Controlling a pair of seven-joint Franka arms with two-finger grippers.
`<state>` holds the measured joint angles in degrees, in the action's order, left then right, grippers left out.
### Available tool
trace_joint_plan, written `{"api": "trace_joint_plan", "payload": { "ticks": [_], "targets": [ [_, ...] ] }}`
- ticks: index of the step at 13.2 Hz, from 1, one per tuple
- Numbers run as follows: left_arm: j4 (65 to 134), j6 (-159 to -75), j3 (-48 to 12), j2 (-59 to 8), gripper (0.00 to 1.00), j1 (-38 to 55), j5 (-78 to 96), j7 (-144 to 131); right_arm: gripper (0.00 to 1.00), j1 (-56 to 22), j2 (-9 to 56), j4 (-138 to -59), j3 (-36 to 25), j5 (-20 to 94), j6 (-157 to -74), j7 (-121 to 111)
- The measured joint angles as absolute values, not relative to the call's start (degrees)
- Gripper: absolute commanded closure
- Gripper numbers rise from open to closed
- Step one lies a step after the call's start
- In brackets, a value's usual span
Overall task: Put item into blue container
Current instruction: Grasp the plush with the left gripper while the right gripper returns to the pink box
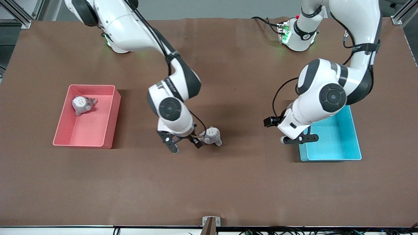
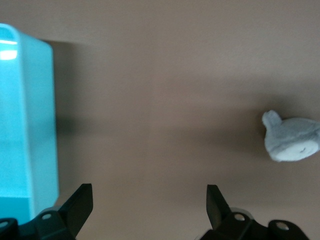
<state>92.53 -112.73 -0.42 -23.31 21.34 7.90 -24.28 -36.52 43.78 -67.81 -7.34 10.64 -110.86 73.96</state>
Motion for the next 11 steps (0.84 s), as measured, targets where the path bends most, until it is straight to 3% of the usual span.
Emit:
{"api": "trace_joint_plan", "payload": {
  "ticks": [4,11],
  "targets": [
    [92.5,-125.1,-0.6,-28.2,0.00,27.5,7.9,-36.0,0.00,-28.0,35.5,-69.4,-7.6,9.2,-96.7,54.8],
    [91.8,-144.8,-0.5,-36.4,0.00,37.4,7.9,-44.3,0.00,-16.3,24.9,-84.6,-7.8,-4.2,-94.1,39.7]
  ]
}}
